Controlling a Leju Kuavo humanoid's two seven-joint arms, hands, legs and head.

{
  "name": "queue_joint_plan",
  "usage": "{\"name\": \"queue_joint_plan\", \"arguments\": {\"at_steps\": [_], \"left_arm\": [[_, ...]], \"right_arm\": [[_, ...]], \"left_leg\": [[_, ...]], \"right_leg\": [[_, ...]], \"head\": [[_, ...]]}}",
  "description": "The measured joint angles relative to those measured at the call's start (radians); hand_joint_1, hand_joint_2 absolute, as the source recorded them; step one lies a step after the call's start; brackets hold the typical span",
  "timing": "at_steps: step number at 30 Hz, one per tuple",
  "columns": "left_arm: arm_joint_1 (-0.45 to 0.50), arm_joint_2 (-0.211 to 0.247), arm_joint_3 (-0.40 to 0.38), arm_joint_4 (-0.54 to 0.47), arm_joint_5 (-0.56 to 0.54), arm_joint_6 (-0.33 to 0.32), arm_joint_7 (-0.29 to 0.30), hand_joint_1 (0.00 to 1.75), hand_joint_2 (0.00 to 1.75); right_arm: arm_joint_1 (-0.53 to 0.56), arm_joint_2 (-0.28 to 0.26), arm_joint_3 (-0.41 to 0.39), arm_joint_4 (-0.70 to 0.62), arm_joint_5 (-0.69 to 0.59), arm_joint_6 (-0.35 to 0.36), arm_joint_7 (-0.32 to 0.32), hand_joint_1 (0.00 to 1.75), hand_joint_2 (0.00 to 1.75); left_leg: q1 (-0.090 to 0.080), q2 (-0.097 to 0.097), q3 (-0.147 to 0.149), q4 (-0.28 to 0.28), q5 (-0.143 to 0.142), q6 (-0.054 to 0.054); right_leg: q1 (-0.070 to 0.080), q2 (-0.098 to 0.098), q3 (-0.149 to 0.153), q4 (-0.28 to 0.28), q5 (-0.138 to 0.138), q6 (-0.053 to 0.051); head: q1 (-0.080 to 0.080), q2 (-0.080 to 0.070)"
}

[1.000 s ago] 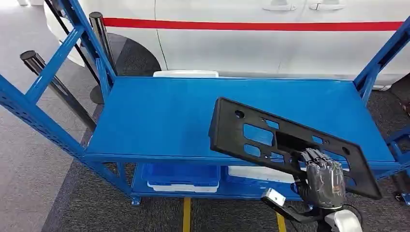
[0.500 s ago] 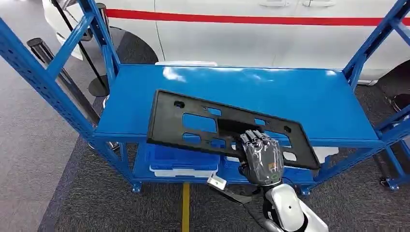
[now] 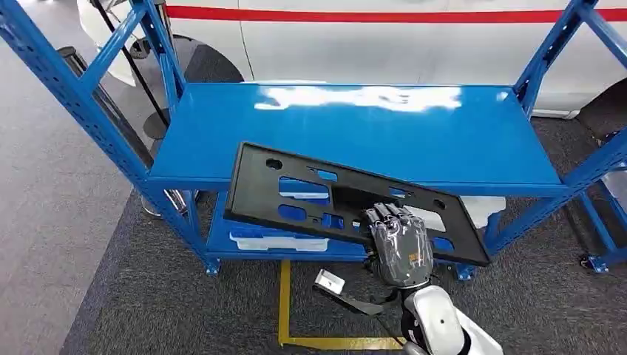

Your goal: Take the parts from the cabinet and place them on the table.

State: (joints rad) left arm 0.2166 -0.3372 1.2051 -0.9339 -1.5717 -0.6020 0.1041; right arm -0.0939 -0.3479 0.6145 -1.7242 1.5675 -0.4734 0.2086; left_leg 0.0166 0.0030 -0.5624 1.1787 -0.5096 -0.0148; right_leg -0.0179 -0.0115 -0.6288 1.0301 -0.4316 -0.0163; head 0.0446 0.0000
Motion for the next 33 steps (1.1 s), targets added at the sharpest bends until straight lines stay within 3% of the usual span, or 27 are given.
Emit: {"name": "queue_joint_plan", "arguments": {"at_steps": [1, 2, 3, 4, 6, 7, 8, 10, 11, 12, 13, 15, 16, 17, 18, 21, 22, 23, 25, 26, 27, 28, 29, 30, 31, 32, 33], "left_arm": [[-0.001, 0.0, 0.0, -0.001, 0.0, 0.002, 0.0, 0.0, 0.0], [-0.002, 0.0, 0.0, -0.002, 0.0, 0.002, 0.001, 0.0, 0.0], [-0.002, -0.001, 0.0, -0.005, 0.0, 0.004, 0.002, 0.0, 0.0], [-0.001, -0.002, 0.0, -0.006, 0.001, 0.005, 0.001, 0.0, 0.0], [0.002, -0.002, 0.0, -0.009, 0.0, 0.006, 0.002, 0.0, 0.0], [0.001, -0.003, 0.0, -0.01, 0.0, 0.006, -0.001, 0.0, 0.0], [0.001, -0.003, 0.0, -0.011, 0.0, 0.006, -0.008, 0.0, 0.0], [0.003, -0.004, 0.0, -0.016, 0.0, 0.004, -0.03, 0.0, 0.0], [0.004, -0.005, 0.001, -0.017, 0.0, 0.004, -0.041, 0.0, 0.0], [0.005, -0.007, 0.0, -0.018, 0.0, 0.005, -0.046, 0.0, 0.0], [0.006, -0.008, -0.001, -0.019, 0.0, 0.008, -0.052, 0.0, 0.0], [0.005, -0.009, -0.002, -0.019, 0.0, 0.008, -0.055, 0.0, 0.0], [0.004, -0.009, -0.003, -0.018, 0.0, 0.008, -0.054, 0.0, 0.0], [0.003, -0.01, -0.007, -0.018, 0.0, 0.016, -0.052, 0.0, 0.0], [0.005, -0.008, -0.015, -0.018, 0.0, 0.029, -0.047, 0.0, 0.0], [0.012, 0.012, -0.047, -0.009, 0.0, 0.076, -0.045, 0.0, 0.0], [0.016, 0.022, -0.059, -0.004, 0.0, 0.089, -0.047, 0.0, 0.0], [0.021, 0.026, -0.072, 0.003, 0.0, 0.102, -0.047, 0.0, 0.0], [0.024, 0.044, -0.09, 0.015, 0.0, 0.116, -0.046, 0.0, 0.0], [0.024, 0.049, -0.096, 0.019, 0.0, 0.119, -0.046, 0.0, 0.0], [0.024, 0.055, -0.102, 0.022, 0.0, 0.12, -0.046, 0.0, 0.0], [0.024, 0.058, -0.108, 0.026, 0.0, 0.12, -0.045, 0.0, 0.0], [0.023, 0.062, -0.111, 0.028, 0.0, 0.12, -0.042, 0.0, 0.0], [0.021, 0.065, -0.111, 0.033, 0.0, 0.119, -0.036, 0.0, 0.0], [0.017, 0.066, -0.109, 0.037, 0.0, 0.113, -0.032, 0.0, 0.0], [0.014, 0.064, -0.107, 0.037, 0.001, 0.105, -0.026, 0.0, 0.0], [0.017, 0.063, -0.108, 0.034, 0.0, 0.101, -0.024, 0.0, 0.0]], "right_arm": [[0.003, -0.001, 0.0, -0.007, 0.0, 0.0, 0.001, 1.75, 1.75], [0.004, -0.002, 0.0, -0.011, 0.0, -0.001, 0.005, 1.75, 1.75], [0.005, -0.002, 0.001, -0.015, 0.0, -0.002, 0.007, 1.75, 1.75], [0.006, -0.003, 0.003, -0.016, 0.0, -0.002, 0.008, 1.75, 1.75], [0.01, -0.007, 0.007, -0.017, 0.0, -0.003, 0.008, 1.75, 1.75], [0.013, -0.008, 0.009, -0.017, 0.0, -0.003, 0.008, 1.75, 1.75], [0.016, -0.012, 0.011, -0.018, 0.0, -0.003, 0.009, 1.75, 1.75], [0.024, -0.018, 0.014, -0.018, 0.0, -0.002, 0.011, 1.75, 1.75], [0.03, -0.022, 0.014, -0.018, 0.0, -0.002, 0.01, 1.75, 1.75], [0.036, -0.024, 0.015, -0.018, 0.0, -0.002, 0.005, 1.75, 1.75], [0.041, -0.025, 0.015, -0.018, 0.0, -0.002, -0.003, 1.75, 1.75], [0.04, -0.025, 0.015, -0.018, 0.0, 0.008, -0.023, 1.75, 1.75], [0.035, -0.023, 0.015, -0.018, 0.0, 0.014, -0.031, 1.75, 1.75], [0.024, -0.022, 0.015, -0.017, 0.0, 0.023, -0.035, 1.75, 1.75], [0.015, -0.018, 0.015, -0.016, 0.0, 0.028, -0.038, 1.75, 1.75], [0.002, -0.007, 0.015, -0.016, 0.0, 0.04, -0.045, 1.75, 1.75], [0.003, -0.005, 0.015, -0.016, 0.0, 0.043, -0.047, 1.75, 1.75], [0.006, 0.003, 0.013, -0.018, 0.0, 0.05, -0.048, 1.75, 1.75], [0.015, 0.006, 0.008, -0.019, 0.0, 0.055, -0.048, 1.75, 1.75], [0.018, 0.008, 0.006, -0.019, 0.0, 0.058, -0.048, 1.75, 1.75], [0.02, 0.01, 0.005, -0.019, 0.0, 0.059, -0.047, 1.75, 1.75], [0.022, 0.012, 0.005, -0.019, 0.0, 0.06, -0.047, 1.75, 1.75], [0.024, 0.012, 0.004, -0.02, 0.0, 0.064, -0.037, 1.75, 1.75], [0.026, 0.01, 0.004, -0.021, 0.0, 0.072, -0.014, 1.75, 1.75], [0.03, 0.002, 0.004, -0.025, 0.0, 0.074, 0.011, 1.75, 1.75], [0.045, -0.017, 0.004, -0.04, 0.0, 0.071, 0.044, 1.75, 1.75], [0.065, -0.037, 0.001, -0.058, 0.0, 0.068, 0.073, 1.75, 1.75]], "left_leg": [[0.002, -0.003, 0.069, -0.09, -0.009, 0.003], [-0.004, -0.005, 0.124, -0.176, -0.041, 0.006], [-0.005, -0.007, 0.129, -0.192, -0.049, 0.015], [-0.008, -0.006, 0.119, -0.192, -0.044, 0.019], [-0.007, -0.004, 0.105, -0.196, -0.021, 0.039], [-0.006, 0.004, 0.092, -0.198, -0.008, 0.051], [-0.007, 0.005, 0.076, -0.198, 0.004, 0.063], [-0.013, 0.006, 0.043, -0.195, 0.028, 0.069], [-0.016, 0.006, 0.029, -0.192, 0.042, 0.071], [-0.02, 0.006, 0.008, -0.187, 0.054, 0.071], [-0.023, 0.006, -0.014, -0.181, 0.064, 0.07], [-0.026, 0.006, -0.048, -0.165, 0.079, 0.067], [-0.027, 0.006, -0.059, -0.157, 0.086, 0.065], [-0.031, 0.007, -0.069, -0.152, 0.092, 0.06], [-0.03, 0.009, -0.07, -0.151, 0.1, 0.055], [-0.026, 0.008, -0.074, -0.165, 0.133, 0.035], [-0.023, 0.005, -0.078, -0.152, 0.115, 0.029], [-0.023, 0.003, -0.089, -0.123, 0.052, 0.022], [-0.015, 0.002, -0.12, 0.0, -0.073, 0.009], [-0.01, 0.002, -0.131, 0.07, -0.107, 0.003], [-0.006, 0.002, -0.134, 0.123, -0.107, -0.003], [-0.001, 0.003, -0.121, 0.139, -0.072, -0.008], [0.003, 0.003, -0.088, 0.115, -0.025, -0.012], [0.007, 0.003, -0.037, 0.056, 0.013, -0.015], [0.011, 0.002, 0.028, -0.028, 0.017, -0.018], [0.013, -0.005, 0.106, -0.135, -0.032, -0.019], [0.004, -0.015, 0.135, -0.196, -0.055, -0.005]], "right_leg": [[0.0, 0.0, -0.007, 0.006, 0.006, 0.005], [0.005, 0.001, -0.015, 0.011, 0.011, 0.012], [0.005, 0.0, -0.014, 0.01, 0.022, 0.019], [0.004, 0.0, -0.014, 0.006, 0.032, 0.025], [0.002, 0.002, -0.019, -0.004, 0.053, 0.042], [-0.003, 0.006, -0.029, 0.011, 0.02, 0.044], [-0.003, 0.006, -0.045, 0.051, -0.046, 0.043], [-0.002, 0.008, -0.074, 0.186, -0.166, 0.046], [-0.002, 0.008, -0.083, 0.253, -0.194, 0.048], [-0.002, 0.008, -0.08, 0.293, -0.183, 0.047], [-0.001, 0.008, -0.059, 0.292, -0.145, 0.044], [0.006, 0.008, 0.034, 0.191, -0.076, 0.031], [0.012, 0.009, 0.105, 0.099, -0.075, 0.02], [0.019, 0.007, 0.162, 0.008, -0.124, 0.009], [0.019, 0.007, 0.178, -0.024, -0.13, 0.011], [0.023, 0.006, 0.155, -0.032, -0.102, -0.007], [0.013, -0.002, 0.15, -0.043, -0.084, -0.013], [0.013, -0.002, 0.136, -0.046, -0.07, -0.023], [0.012, -0.003, 0.104, -0.044, -0.045, -0.025], [0.012, -0.004, 0.086, -0.041, -0.032, -0.023], [0.011, -0.004, 0.064, -0.036, -0.019, -0.021], [0.009, -0.004, 0.045, -0.03, -0.007, -0.017], [0.006, -0.003, 0.024, -0.023, 0.003, -0.013], [0.003, -0.003, 0.004, -0.013, 0.012, -0.007], [0.001, -0.003, -0.012, -0.003, 0.018, 0.0], [0.003, -0.004, -0.024, 0.009, 0.023, 0.008], [0.004, -0.006, -0.027, 0.015, 0.027, 0.015]], "head": [[0.0, 0.0], [0.0, 0.0], [0.001, 0.0], [0.0, 0.0], [0.002, 0.0], [0.0, 0.0], [0.0, 0.0], [0.0, 0.0], [0.0, 0.0], [0.0, 0.0], [0.0, 0.0], [0.0, 0.0], [0.0, 0.0], [0.0, 0.0], [-0.001, 0.0], [0.002, 0.0], [0.0, 0.0], [0.0, 0.0], [0.0, 0.0], [-0.001, 0.0], [-0.001, 0.0], [-0.001, 0.0], [-0.001, 0.0], [-0.001, 0.0], [-0.001, 0.0], [-0.001, 0.0], [0.0, 0.0]]}}
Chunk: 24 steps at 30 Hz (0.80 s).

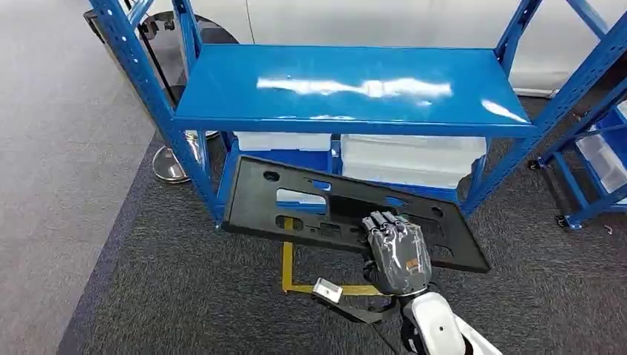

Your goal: Take the parts from the cabinet and place them on the table.

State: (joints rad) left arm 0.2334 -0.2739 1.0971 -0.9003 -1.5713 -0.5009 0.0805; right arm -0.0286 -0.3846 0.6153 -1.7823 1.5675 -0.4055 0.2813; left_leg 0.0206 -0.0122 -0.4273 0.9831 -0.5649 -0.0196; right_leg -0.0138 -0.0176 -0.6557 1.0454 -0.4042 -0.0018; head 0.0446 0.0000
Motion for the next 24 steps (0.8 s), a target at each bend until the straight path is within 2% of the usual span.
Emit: {"name": "queue_joint_plan", "arguments": {"at_steps": [3, 4, 5, 6, 7, 8, 9, 10, 11, 12, 13, 14, 15, 17, 18, 19, 20, 21, 22, 23, 24], "left_arm": [[0.028, -0.019, -0.011, -0.017, 0.0, -0.01, 0.0, 0.0, 0.0], [0.037, -0.026, -0.012, -0.018, 0.0, -0.013, 0.0, 0.0, 0.0], [0.039, -0.03, -0.014, -0.021, 0.0, -0.016, -0.002, 0.0, 0.0], [0.041, -0.035, -0.017, -0.029, 0.0, -0.021, -0.009, 0.0, 0.0], [0.041, -0.042, -0.021, -0.036, 0.0, -0.022, -0.018, 0.0, 0.0], [0.042, -0.046, -0.024, -0.045, 0.0, -0.007, -0.023, 0.0, 0.0], [0.046, -0.051, -0.033, -0.048, 0.0, 0.012, -0.025, 0.0, 0.0], [0.049, -0.055, -0.042, -0.048, 0.0, 0.024, -0.028, 0.0, 0.0], [0.052, -0.055, -0.046, -0.049, 0.0, 0.03, -0.029, 0.0, 0.0], [0.052, -0.056, -0.046, -0.048, 0.0, 0.031, -0.028, 0.0, 0.0], [0.049, -0.056, -0.044, -0.046, 0.0, 0.022, -0.017, 0.0, 0.0], [0.041, -0.056, -0.037, -0.043, 0.0, 0.014, -0.005, 0.0, 0.0], [0.032, -0.056, -0.023, -0.037, 0.0, 0.001, 0.003, 0.0, 0.0], [0.009, -0.056, 0.017, -0.034, 0.0, -0.028, -0.003, 0.0, 0.0], [-0.002, -0.06, 0.04, -0.035, 0.0, -0.044, -0.011, 0.0, 0.0], [-0.01, -0.061, 0.063, -0.038, 0.0, -0.055, -0.016, 0.0, 0.0], [-0.015, -0.064, 0.075, -0.038, 0.001, -0.057, -0.012, 0.0, 0.0], [-0.014, -0.068, 0.074, -0.037, 0.009, -0.049, -0.002, 0.0, 0.0], [-0.01, -0.07, 0.067, -0.037, 0.026, -0.04, 0.01, 0.0, 0.0], [-0.004, -0.072, 0.054, -0.037, 0.048, -0.03, 0.027, 0.0, 0.0], [0.003, -0.075, 0.042, -0.037, 0.069, -0.029, 0.041, 0.0, 0.0]], "right_arm": [[0.077, -0.073, -0.021, -0.056, 0.0, -0.027, 0.034, 1.75, 1.75], [0.09, -0.093, -0.025, -0.064, 0.0, -0.029, 0.039, 1.75, 1.75], [0.106, -0.105, -0.03, -0.074, 0.0, -0.03, 0.042, 1.75, 1.75], [0.137, -0.119, -0.038, -0.088, 0.0, -0.033, 0.045, 1.75, 1.75], [0.189, -0.136, -0.054, -0.112, 0.0, -0.041, 0.055, 1.75, 1.75], [0.265, -0.171, -0.088, -0.154, -0.001, -0.07, 0.079, 1.75, 1.75], [0.36, -0.21, -0.134, -0.191, -0.01, -0.112, 0.107, 1.75, 1.75], [0.439, -0.253, -0.193, -0.226, -0.021, -0.16, 0.134, 1.75, 1.75], [0.491, -0.281, -0.236, -0.244, -0.031, -0.184, 0.144, 1.75, 1.75], [0.536, -0.305, -0.284, -0.258, -0.049, -0.207, 0.134, 1.75, 1.75], [0.58, -0.318, -0.326, -0.274, -0.069, -0.224, 0.098, 1.75, 1.75], [0.597, -0.323, -0.353, -0.284, -0.077, -0.223, 0.039, 1.75, 1.75], [0.579, -0.321, -0.359, -0.286, -0.072, -0.197, -0.039, 1.75, 1.75], [0.496, -0.274, -0.336, -0.27, -0.036, -0.12, -0.14, 1.75, 1.75], [0.433, -0.244, -0.316, -0.249, -0.017, -0.085, -0.169, 1.75, 1.75], [0.369, -0.203, -0.284, -0.216, -0.007, -0.046, -0.179, 1.75, 1.75], [0.29, -0.165, -0.249, -0.18, -0.002, -0.007, -0.179, 1.75, 1.75], [0.229, -0.139, -0.226, -0.156, -0.002, 0.022, -0.171, 1.75, 1.75], [0.182, -0.119, -0.213, -0.141, -0.003, 0.044, -0.165, 1.75, 1.75], [0.144, -0.1, -0.204, -0.128, -0.004, 0.066, -0.16, 1.75, 1.75], [0.114, -0.085, -0.196, -0.116, -0.004, 0.077, -0.156, 1.75, 1.75]], "left_leg": [[-0.008, 0.006, -0.023, 0.009, 0.019, 0.026], [-0.002, 0.013, -0.033, 0.001, 0.035, 0.039], [-0.004, 0.021, -0.048, 0.002, 0.047, 0.048], [-0.005, 0.025, -0.062, 0.003, 0.058, 0.059], [-0.006, 0.024, -0.078, 0.004, 0.068, 0.063], [-0.009, 0.018, -0.094, 0.005, 0.08, 0.069], [-0.012, 0.011, -0.109, 0.008, 0.092, 0.07], [-0.015, 0.008, -0.125, 0.012, 0.102, 0.069], [-0.017, 0.01, -0.14, 0.017, 0.109, 0.067], [-0.018, 0.014, -0.154, 0.023, 0.114, 0.064], [-0.019, 0.016, -0.166, 0.029, 0.12, 0.06], [-0.019, 0.019, -0.171, 0.036, 0.124, 0.055], [-0.024, 0.024, -0.178, 0.041, 0.129, 0.048], [-0.022, 0.039, -0.176, 0.03, 0.149, 0.036], [-0.022, 0.044, -0.178, 0.028, 0.16, 0.031], [-0.022, 0.044, -0.185, 0.03, 0.166, 0.025], [-0.017, 0.032, -0.197, 0.047, 0.13, 0.014], [-0.018, 0.021, -0.213, 0.088, 0.068, 0.008], [-0.017, 0.017, -0.232, 0.15, 0.006, 0.003], [-0.017, 0.017, -0.251, 0.228, -0.045, 0.0], [-0.017, 0.017, -0.264, 0.292, -0.065, -0.002]], "right_leg": [[-0.003, -0.002, 0.002, -0.015, 0.032, 0.023], [-0.009, 0.004, -0.007, -0.009, 0.026, 0.029], [-0.009, 0.009, -0.018, 0.015, -0.03, 0.031], [-0.01, 0.01, -0.032, 0.068, -0.1, 0.033], [-0.009, 0.011, -0.046, 0.14, -0.161, 0.036], [-0.009, 0.014, -0.06, 0.224, -0.213, 0.038], [-0.009, 0.017, -0.064, 0.292, -0.232, 0.038], [-0.008, 0.019, -0.053, 0.317, -0.213, 0.037], [-0.006, 0.02, -0.026, 0.3, -0.176, 0.034], [-0.004, 0.019, 0.019, 0.246, -0.139, 0.03], [-0.001, 0.018, 0.089, 0.151, -0.117, 0.024], [0.002, 0.019, 0.167, 0.044, -0.127, 0.015], [0.008, 0.02, 0.223, -0.046, -0.162, 0.01], [0.016, 0.025, 0.213, -0.053, -0.152, 0.002], [0.021, 0.027, 0.204, -0.051, -0.142, -0.005], [0.013, 0.026, 0.187, -0.057, -0.127, -0.015], [0.009, 0.024, 0.17, -0.057, -0.113, -0.025], [0.008, 0.025, 0.154, -0.057, -0.1, -0.037], [0.008, 0.024, 0.139, -0.056, -0.088, -0.039], [0.01, 0.022, 0.122, -0.054, -0.074, -0.041], [0.012, 0.02, 0.103, -0.05, -0.062, -0.041]], "head": [[0.0, 0.0], [0.001, 0.0], [0.001, 0.0], [0.001, 0.0], [0.0, 0.0], [0.001, 0.0], [0.0, 0.0], [0.0, 0.0], [0.001, 0.0], [0.0, 0.0], [0.001, 0.0], [0.0, 0.0], [0.0, 0.0], [0.002, 0.0], [-0.001, 0.0], [0.003, 0.0], [0.0, 0.0], [0.0, 0.0], [-0.001, 0.0], [0.0, 0.0], [0.0, 0.0]]}}
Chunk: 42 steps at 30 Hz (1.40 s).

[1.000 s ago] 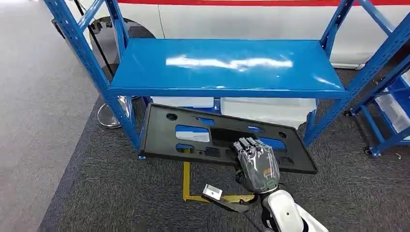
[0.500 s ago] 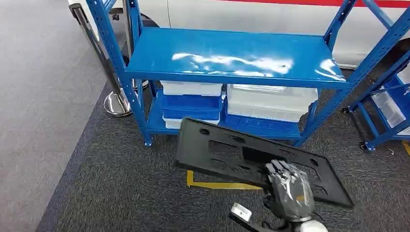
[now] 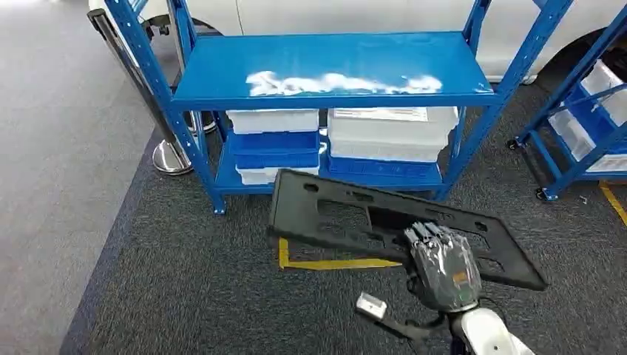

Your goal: Take the parts from the cabinet and place them on the table.

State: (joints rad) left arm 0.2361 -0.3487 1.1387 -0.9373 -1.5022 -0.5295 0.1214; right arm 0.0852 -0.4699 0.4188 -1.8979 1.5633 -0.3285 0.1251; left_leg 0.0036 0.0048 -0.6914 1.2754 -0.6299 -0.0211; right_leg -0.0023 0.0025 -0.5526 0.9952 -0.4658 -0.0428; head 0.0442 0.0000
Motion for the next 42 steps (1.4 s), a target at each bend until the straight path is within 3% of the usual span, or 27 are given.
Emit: {"name": "queue_joint_plan", "arguments": {"at_steps": [2, 4, 5, 6, 7, 10, 11, 12, 14, 15, 16, 18, 19, 20, 21, 22, 25, 26, 29, 31, 32, 35, 36, 37, 39, 41, 42], "left_arm": [[0.01, -0.002, -0.02, 0.0, 0.021, -0.002, 0.011, 0.0, 0.0], [0.017, -0.002, -0.037, -0.002, 0.029, -0.006, 0.015, 0.0, 0.0], [0.021, -0.002, -0.043, -0.004, 0.03, -0.008, 0.017, 0.0, 0.0], [0.026, -0.002, -0.049, -0.01, 0.03, -0.012, 0.016, 0.0, 0.0], [0.03, -0.003, -0.056, -0.015, 0.03, -0.016, 0.011, 0.0, 0.0], [0.046, -0.003, -0.069, -0.025, 0.014, -0.027, 0.001, 0.0, 0.0], [0.048, -0.007, -0.074, -0.026, 0.008, -0.033, -0.001, 0.0, 0.0], [0.052, -0.007, -0.078, -0.027, 0.007, -0.035, -0.002, 0.0, 0.0], [0.056, -0.007, -0.087, -0.029, 0.003, -0.039, 0.001, 0.0, 0.0], [0.057, -0.007, -0.09, -0.029, -0.009, -0.042, 0.009, 0.0, 0.0], [0.057, -0.007, -0.096, -0.031, -0.028, -0.039, 0.017, 0.0, 0.0], [0.074, -0.008, -0.121, -0.041, -0.057, -0.026, 0.04, 0.0, 0.0], [0.082, -0.009, -0.132, -0.047, -0.061, -0.026, 0.05, 0.0, 0.0], [0.088, -0.009, -0.138, -0.051, -0.064, -0.026, 0.056, 0.0, 0.0], [0.094, -0.008, -0.141, -0.059, -0.066, -0.025, 0.055, 0.0, 0.0], [0.099, -0.009, -0.143, -0.064, -0.067, -0.019, 0.052, 0.0, 0.0], [0.101, -0.009, -0.147, -0.081, -0.068, 0.001, 0.051, 0.0, 0.0], [0.102, -0.009, -0.148, -0.085, -0.06, -0.007, 0.038, 0.0, 0.0], [0.099, -0.01, -0.14, -0.085, -0.017, 0.01, 0.072, 0.0, 0.0], [0.1, -0.01, -0.141, -0.086, -0.012, 0.027, 0.092, 0.0, 0.0], [0.102, -0.01, -0.146, -0.087, -0.005, 0.027, 0.099, 0.0, 0.0], [0.107, -0.01, -0.155, -0.102, -0.016, 0.026, 0.095, 0.0, 0.0], [0.108, -0.006, -0.155, -0.109, -0.02, 0.026, 0.092, 0.0, 0.0], [0.109, -0.008, -0.155, -0.113, -0.025, 0.024, 0.088, 0.0, 0.0], [0.11, -0.007, -0.155, -0.12, -0.04, 0.027, 0.083, 0.0, 0.0], [0.107, -0.006, -0.153, -0.126, -0.059, 0.037, 0.073, 0.0, 0.0], [0.106, -0.006, -0.153, -0.127, -0.062, 0.038, 0.073, 0.0, 0.0]], "right_arm": [[-0.041, 0.016, 0.01, 0.012, -0.002, 0.005, 0.001, 1.75, 1.75], [-0.064, 0.025, 0.014, 0.021, -0.002, 0.005, 0.001, 1.75, 1.75], [-0.072, 0.027, 0.018, 0.024, -0.002, 0.005, 0.001, 1.75, 1.75], [-0.076, 0.032, 0.022, 0.026, -0.002, 0.005, 0.002, 1.75, 1.75], [-0.079, 0.034, 0.022, 0.026, -0.002, 0.004, 0.003, 1.75, 1.75], [-0.086, 0.039, 0.022, 0.032, -0.002, 0.002, 0.005, 1.75, 1.75], [-0.084, 0.039, 0.022, 0.034, -0.002, 0.0, 0.005, 1.75, 1.75], [-0.081, 0.04, 0.022, 0.034, 0.0, -0.004, 0.005, 1.75, 1.75], [-0.073, 0.04, 0.022, 0.038, 0.002, -0.011, 0.002, 1.75, 1.75], [-0.063, 0.04, 0.022, 0.039, 0.002, -0.013, 0.001, 1.75, 1.75], [-0.05, 0.04, 0.022, 0.039, 0.002, -0.014, 0.002, 1.75, 1.75], [-0.021, 0.04, 0.018, 0.038, 0.002, -0.014, 0.002, 1.75, 1.75], [-0.005, 0.039, 0.014, 0.035, 0.002, -0.014, 0.004, 1.75, 1.75], [0.006, 0.036, 0.008, 0.031, 0.002, -0.015, 0.005, 1.75, 1.75], [0.011, 0.036, 0.002, 0.028, 0.002, -0.017, 0.005, 1.75, 1.75], [0.02, 0.034, -0.004, 0.021, -0.001, -0.018, 0.005, 1.75, 1.75], [0.078, 0.031, -0.032, -0.005, -0.01, -0.029, 0.007, 1.75, 1.75], [0.094, 0.031, -0.04, -0.014, -0.014, -0.032, 0.008, 1.75, 1.75], [0.123, 0.033, -0.048, -0.031, -0.014, -0.033, 0.01, 1.75, 1.75], [0.139, 0.035, -0.047, -0.036, -0.004, -0.03, 0.019, 1.75, 1.75], [0.142, 0.038, -0.046, -0.036, 0.0, -0.028, 0.022, 1.75, 1.75], [0.141, 0.049, -0.044, -0.04, 0.0, -0.009, 0.024, 1.75, 1.75], [0.139, 0.056, -0.043, -0.04, -0.002, -0.004, 0.023, 1.75, 1.75], [0.129, 0.065, -0.041, -0.041, -0.002, 0.001, 0.021, 1.75, 1.75], [0.126, 0.072, -0.038, -0.042, -0.002, 0.005, 0.019, 1.75, 1.75], [0.122, 0.075, -0.035, -0.042, -0.005, 0.014, 0.017, 1.75, 1.75], [0.119, 0.081, -0.032, -0.041, -0.005, 0.024, 0.014, 1.75, 1.75]], "left_leg": [[0.0, -0.001, 0.019, 0.036, 0.047, 0.004], [-0.005, -0.001, 0.115, -0.077, 0.124, 0.023], [-0.012, -0.001, 0.192, -0.183, 0.126, 0.042], [-0.019, 0.003, 0.256, -0.281, 0.09, 0.056], [-0.018, 0.004, 0.277, -0.332, 0.08, 0.053], [-0.026, 0.004, 0.261, -0.344, 0.117, 0.066], [-0.014, 0.013, 0.261, -0.36, 0.139, 0.072], [-0.015, 0.011, 0.248, -0.363, 0.151, 0.081], [-0.013, 0.012, 0.216, -0.355, 0.173, 0.083], [-0.013, 0.012, 0.197, -0.346, 0.182, 0.081], [-0.01, 0.015, 0.178, -0.339, 0.183, 0.079], [0.0, 0.027, 0.142, -0.313, 0.189, 0.07], [0.008, 0.034, 0.123, -0.296, 0.19, 0.064], [0.011, 0.04, 0.109, -0.278, 0.187, 0.055], [0.006, 0.047, 0.096, -0.262, 0.185, 0.044], [0.006, 0.052, 0.093, -0.251, 0.183, 0.038], [0.006, 0.078, 0.094, -0.246, 0.191, 0.025], [0.011, 0.065, 0.086, -0.224, 0.174, 0.016], [0.012, 0.008, 0.033, -0.059, 0.041, 0.012], [0.01, 0.004, -0.002, 0.055, -0.01, 0.018], [0.007, 0.003, 0.008, 0.052, 0.003, 0.024], [-0.007, -0.027, 0.139, -0.166, 0.112, 0.066], [-0.013, -0.082, 0.174, -0.239, 0.112, 0.097], [-0.01, -0.098, 0.188, -0.26, 0.116, 0.097], [-0.02, -0.082, 0.191, -0.271, 0.124, 0.092], [-0.005, -0.052, 0.198, -0.32, 0.148, 0.088], [-0.005, -0.037, 0.207, -0.332, 0.158, 0.084]], "right_leg": [[0.006, -0.007, -0.033, 0.009, 0.02, 0.0], [0.014, -0.013, -0.064, 0.017, 0.038, 0.0], [0.017, -0.016, -0.073, 0.018, 0.048, 0.0], [0.022, -0.02, -0.078, 0.02, 0.055, 0.003], [0.019, -0.025, -0.081, 0.019, 0.066, 0.007], [0.01, -0.028, -0.081, -0.001, 0.099, 0.022], [0.008, -0.021, -0.086, 0.007, 0.079, 0.028], [0.009, -0.01, -0.098, 0.034, 0.025, 0.034], [-0.003, -0.005, -0.135, 0.173, -0.098, 0.048], [-0.01, -0.005, -0.15, 0.25, -0.131, 0.055], [-0.015, -0.005, -0.154, 0.298, -0.129, 0.062], [-0.026, -0.006, -0.115, 0.284, -0.045, 0.078], [-0.033, -0.015, -0.066, 0.218, -0.007, 0.091], [-0.042, -0.04, -0.007, 0.135, -0.003, 0.103], [-0.027, -0.071, 0.033, 0.067, -0.055, 0.118], [-0.022, -0.068, 0.041, 0.04, -0.071, 0.089], [-0.021, -0.044, 0.026, 0.044, -0.07, 0.05], [-0.024, -0.037, 0.024, 0.041, -0.062, 0.036], [-0.017, -0.011, 0.004, 0.042, -0.045, 0.014], [-0.009, 0.01, -0.011, 0.043, -0.033, 0.01], [-0.005, 0.022, -0.017, 0.044, -0.028, 0.008], [0.01, 0.061, -0.025, 0.044, -0.016, 0.007], [0.002, 0.067, -0.028, 0.044, -0.013, 0.006], [0.006, 0.078, -0.032, 0.043, -0.007, 0.014], [-0.014, 0.103, -0.04, 0.038, 0.004, 0.03], [-0.002, 0.119, -0.04, 0.032, 0.013, 0.041], [0.0, 0.072, -0.052, 0.051, -0.008, 0.043]], "head": [[0.0, 0.0], [0.0, 0.0], [0.0, 0.0], [0.0, 0.0], [0.001, 0.0], [0.0, 0.0], [0.0, 0.0], [0.001, 0.0], [0.001, 0.0], [0.0, 0.0], [0.001, 0.0], [0.001, 0.0], [0.0, 0.0], [0.002, 0.0], [0.002, 0.0], [0.0, 0.0], [0.001, 0.0], [0.0, 0.0], [0.0, 0.0], [0.0, 0.0], [0.0, 0.0], [0.0, 0.0], [0.003, 0.0], [0.0, 0.0], [0.0, 0.0], [0.0, 0.0], [0.002, 0.0]]}}
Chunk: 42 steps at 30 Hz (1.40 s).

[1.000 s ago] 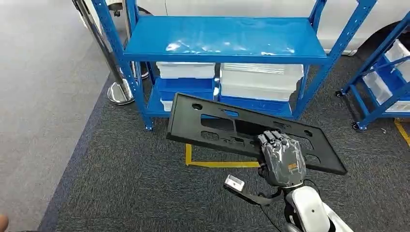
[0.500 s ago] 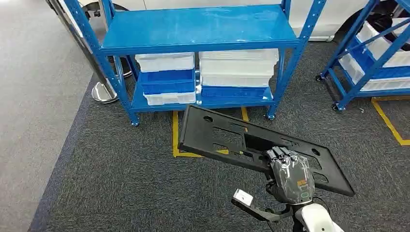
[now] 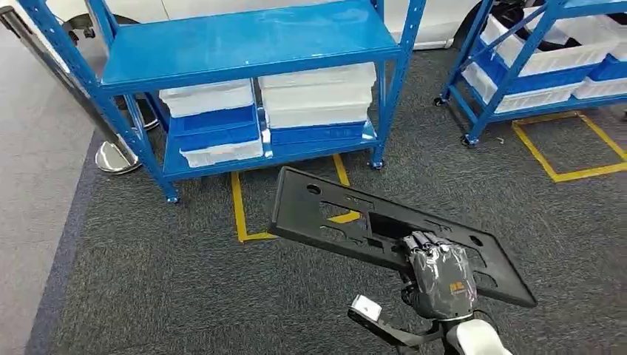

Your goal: Take the parts from the cabinet and place them on the table.

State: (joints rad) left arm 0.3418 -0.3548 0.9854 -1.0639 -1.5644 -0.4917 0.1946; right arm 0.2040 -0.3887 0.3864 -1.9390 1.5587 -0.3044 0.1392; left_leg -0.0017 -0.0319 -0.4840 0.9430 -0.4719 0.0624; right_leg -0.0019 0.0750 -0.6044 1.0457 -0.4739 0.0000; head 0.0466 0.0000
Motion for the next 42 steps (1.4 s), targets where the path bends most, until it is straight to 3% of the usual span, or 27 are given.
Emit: {"name": "queue_joint_plan", "arguments": {"at_steps": [2, 4, 5, 7, 8, 9, 10, 11, 13, 14, 16, 19, 21, 23, 24, 25, 29, 30, 31, 32, 34, 35, 36, 38, 39, 40, 42], "left_arm": [[0.0, -0.002, 0.0, -0.002, -0.004, -0.003, -0.002, 0.0, 0.0], [-0.001, -0.003, 0.001, -0.002, -0.002, 0.0, -0.007, 0.0, 0.0], [-0.001, -0.004, 0.0, -0.002, 0.006, 0.004, -0.008, 0.0, 0.0], [0.004, -0.005, -0.014, -0.002, 0.043, 0.01, 0.011, 0.0, 0.0], [0.009, -0.005, -0.027, -0.002, 0.061, 0.011, 0.022, 0.0, 0.0], [0.014, -0.005, -0.037, -0.002, 0.071, 0.011, 0.028, 0.0, 0.0], [0.019, -0.005, -0.043, -0.002, 0.077, 0.012, 0.032, 0.0, 0.0], [0.023, -0.005, -0.046, -0.002, 0.081, 0.013, 0.034, 0.0, 0.0], [0.026, -0.006, -0.066, -0.005, 0.08, 0.005, 0.037, 0.0, 0.0], [0.031, -0.006, -0.079, -0.011, 0.077, 0.005, 0.034, 0.0, 0.0], [0.039, -0.006, -0.103, -0.016, 0.051, 0.026, -0.002, 0.0, 0.0], [0.038, 0.0, -0.104, -0.014, 0.002, 0.049, -0.044, 0.0, 0.0], [0.024, 0.01, -0.088, -0.001, -0.003, 0.043, -0.052, 0.0, 0.0], [0.011, 0.013, -0.061, 0.007, -0.005, 0.033, -0.052, 0.0, 0.0], [0.008, 0.013, -0.052, 0.008, -0.005, 0.03, -0.052, 0.0, 0.0], [0.004, 0.013, -0.042, 0.009, -0.006, 0.028, -0.051, 0.0, 0.0], [-0.007, 0.01, -0.018, 0.011, -0.006, 0.016, -0.045, 0.0, 0.0], [-0.011, 0.004, -0.014, 0.012, -0.006, 0.015, -0.042, 0.0, 0.0], [-0.011, 0.003, -0.009, 0.012, -0.005, 0.014, -0.04, 0.0, 0.0], [-0.01, 0.002, -0.006, 0.013, -0.001, 0.013, -0.036, 0.0, 0.0], [-0.005, 0.001, -0.004, 0.015, 0.02, 0.009, -0.022, 0.0, 0.0], [-0.005, 0.0, -0.005, 0.015, 0.033, 0.006, -0.012, 0.0, 0.0], [-0.004, 0.0, -0.005, 0.015, 0.045, 0.003, -0.004, 0.0, 0.0], [-0.006, -0.003, -0.005, 0.015, 0.064, 0.002, 0.008, 0.0, 0.0], [-0.007, -0.004, -0.006, 0.015, 0.068, 0.002, 0.01, 0.0, 0.0], [-0.008, -0.004, -0.006, 0.015, 0.072, 0.002, 0.013, 0.0, 0.0], [-0.008, -0.005, -0.008, 0.015, 0.083, 0.002, 0.019, 0.0, 0.0]], "right_arm": [[-0.024, 0.007, 0.005, 0.003, 0.003, 0.021, -0.007, 1.75, 1.75], [-0.027, 0.014, 0.009, 0.004, 0.003, 0.024, -0.006, 1.75, 1.75], [-0.022, 0.014, 0.01, 0.004, 0.003, 0.022, 0.002, 1.75, 1.75], [0.008, 0.01, 0.003, -0.009, -0.003, 0.014, 0.029, 1.75, 1.75], [0.03, 0.004, -0.003, -0.023, -0.008, 0.009, 0.039, 1.75, 1.75], [0.039, -0.002, -0.01, -0.032, -0.009, 0.005, 0.044, 1.75, 1.75], [0.048, -0.004, -0.015, -0.037, -0.011, 0.001, 0.047, 1.75, 1.75], [0.054, -0.006, -0.019, -0.044, -0.011, -0.002, 0.049, 1.75, 1.75], [0.079, -0.013, -0.027, -0.058, -0.016, -0.013, 0.062, 1.75, 1.75], [0.108, -0.021, -0.034, -0.073, -0.025, -0.025, 0.076, 1.75, 1.75], [0.198, -0.055, -0.068, -0.124, -0.055, -0.084, 0.111, 1.75, 1.75], [0.34, -0.113, -0.161, -0.187, -0.1, -0.165, 0.111, 1.75, 1.75], [0.411, -0.146, -0.22, -0.211, -0.132, -0.185, 0.093, 1.75, 1.75], [0.452, -0.169, -0.273, -0.227, -0.162, -0.195, 0.072, 1.75, 1.75], [0.464, -0.175, -0.286, -0.23, -0.169, -0.198, 0.067, 1.75, 1.75], [0.476, -0.18, -0.303, -0.236, -0.178, -0.201, 0.062, 1.75, 1.75], [0.516, -0.2, -0.359, -0.247, -0.198, -0.202, 0.036, 1.75, 1.75], [0.518, -0.204, -0.367, -0.248, -0.205, -0.203, 0.026, 1.75, 1.75], [0.519, -0.206, -0.375, -0.249, -0.211, -0.202, 0.013, 1.75, 1.75], [0.515, -0.213, -0.386, -0.249, -0.22, -0.2, -0.009, 1.75, 1.75], [0.493, -0.214, -0.402, -0.244, -0.236, -0.187, -0.058, 1.75, 1.75], [0.483, -0.214, -0.414, -0.24, -0.236, -0.173, -0.089, 1.75, 1.75], [0.473, -0.214, -0.425, -0.237, -0.234, -0.162, -0.106, 1.75, 1.75], [0.458, -0.214, -0.448, -0.232, -0.227, -0.149, -0.124, 1.75, 1.75], [0.452, -0.214, -0.457, -0.232, -0.227, -0.147, -0.125, 1.75, 1.75], [0.441, -0.214, -0.467, -0.23, -0.227, -0.144, -0.129, 1.75, 1.75], [0.433, -0.214, -0.478, -0.23, -0.225, -0.143, -0.135, 1.75, 1.75]], "left_leg": [[0.002, 0.031, -0.007, -0.006, 0.009, 0.0], [0.002, 0.06, -0.019, 0.007, 0.008, -0.001], [0.004, 0.073, -0.026, 0.014, 0.006, -0.004], [0.008, 0.092, -0.036, 0.03, 0.0, -0.013], [0.011, 0.1, -0.043, 0.043, -0.006, -0.021], [0.011, 0.11, -0.045, 0.056, -0.012, -0.029], [0.005, 0.118, -0.046, 0.065, -0.019, -0.039], [0.006, 0.124, -0.048, 0.062, -0.019, -0.047], [0.006, 0.144, -0.038, 0.062, -0.018, -0.057], [0.008, 0.146, -0.037, 0.068, -0.022, -0.063], [0.014, 0.067, -0.061, 0.126, -0.087, -0.072], [0.014, 0.043, -0.147, 0.348, -0.205, -0.074], [0.014, 0.041, -0.133, 0.34, -0.176, -0.066], [0.012, 0.026, -0.048, 0.186, -0.093, -0.05], [0.011, -0.006, -0.003, 0.103, -0.06, -0.039], [0.011, -0.056, 0.008, 0.07, -0.074, -0.029], [0.005, -0.013, 0.009, 0.049, -0.059, -0.021], [0.014, 0.007, 0.013, 0.034, -0.046, -0.018], [0.012, 0.018, 0.012, 0.027, -0.041, -0.01], [0.011, 0.034, 0.008, 0.027, -0.039, -0.003], [0.007, 0.068, 0.002, 0.028, -0.039, -0.004], [0.006, 0.083, 0.001, 0.03, -0.039, -0.004], [0.005, 0.097, 0.0, 0.032, -0.039, -0.005], [0.006, 0.122, -0.002, 0.04, -0.045, -0.012], [0.006, 0.132, -0.002, 0.046, -0.048, -0.017], [0.002, 0.143, -0.003, 0.052, -0.054, -0.024], [-0.002, 0.157, -0.001, 0.058, -0.056, -0.034]], "right_leg": [[-0.005, -0.057, -0.055, 0.121, -0.083, 0.012], [-0.017, -0.07, -0.106, 0.245, -0.133, 0.025], [-0.022, -0.072, -0.106, 0.254, -0.127, 0.031], [-0.03, -0.083, -0.041, 0.153, -0.071, 0.041], [-0.033, -0.105, 0.027, 0.045, -0.032, 0.046], [-0.031, -0.139, 0.056, -0.023, -0.04, 0.042], [-0.022, -0.139, 0.051, -0.018, -0.03, 0.034], [-0.018, -0.126, 0.048, -0.009, -0.031, 0.021], [-0.015, -0.106, 0.04, -0.009, -0.028, 0.011], [-0.026, -0.097, 0.041, -0.017, -0.021, 0.0], [-0.029, -0.091, 0.038, -0.018, -0.015, -0.009], [-0.021, -0.066, 0.022, -0.016, -0.006, -0.018], [-0.016, -0.038, 0.015, -0.013, -0.002, -0.018], [-0.012, -0.006, 0.012, -0.011, 0.003, -0.016], [-0.011, 0.011, 0.01, -0.011, 0.007, -0.014], [-0.008, 0.022, 0.006, -0.007, 0.01, -0.009], [-0.015, 0.077, -0.009, -0.018, 0.033, 0.026], [-0.021, 0.054, -0.011, -0.002, 0.027, 0.023], [-0.01, -0.009, -0.029, 0.028, -0.006, 0.022], [-0.012, -0.04, -0.056, 0.086, -0.05, 0.025], [-0.017, -0.066, -0.112, 0.233, -0.127, 0.034], [-0.021, -0.069, -0.119, 0.267, -0.135, 0.038], [-0.023, -0.072, -0.102, 0.253, -0.121, 0.041], [-0.027, -0.089, -0.009, 0.118, -0.056, 0.044], [-0.027, -0.111, 0.045, 0.037, -0.028, 0.043], [-0.018, -0.156, 0.072, -0.014, -0.047, 0.034], [-0.014, -0.131, 0.063, -0.014, -0.037, 0.024]], "head": [[0.0, 0.0], [0.0, 0.0], [0.0, 0.0], [0.0, 0.0], [0.0, 0.0], [0.0, 0.0], [0.0, 0.0], [0.0, 0.0], [-0.001, 0.0], [0.0, 0.0], [-0.001, 0.0], [0.0, 0.0], [0.0, 0.0], [-0.001, 0.0], [0.0, 0.0], [0.0, 0.0], [0.0, 0.0], [-0.001, 0.0], [0.003, 0.0], [0.002, 0.0], [0.002, 0.0], [0.002, 0.0], [0.002, 0.0], [0.002, 0.0], [0.002, 0.0], [0.002, 0.0], [0.001, 0.0]]}}
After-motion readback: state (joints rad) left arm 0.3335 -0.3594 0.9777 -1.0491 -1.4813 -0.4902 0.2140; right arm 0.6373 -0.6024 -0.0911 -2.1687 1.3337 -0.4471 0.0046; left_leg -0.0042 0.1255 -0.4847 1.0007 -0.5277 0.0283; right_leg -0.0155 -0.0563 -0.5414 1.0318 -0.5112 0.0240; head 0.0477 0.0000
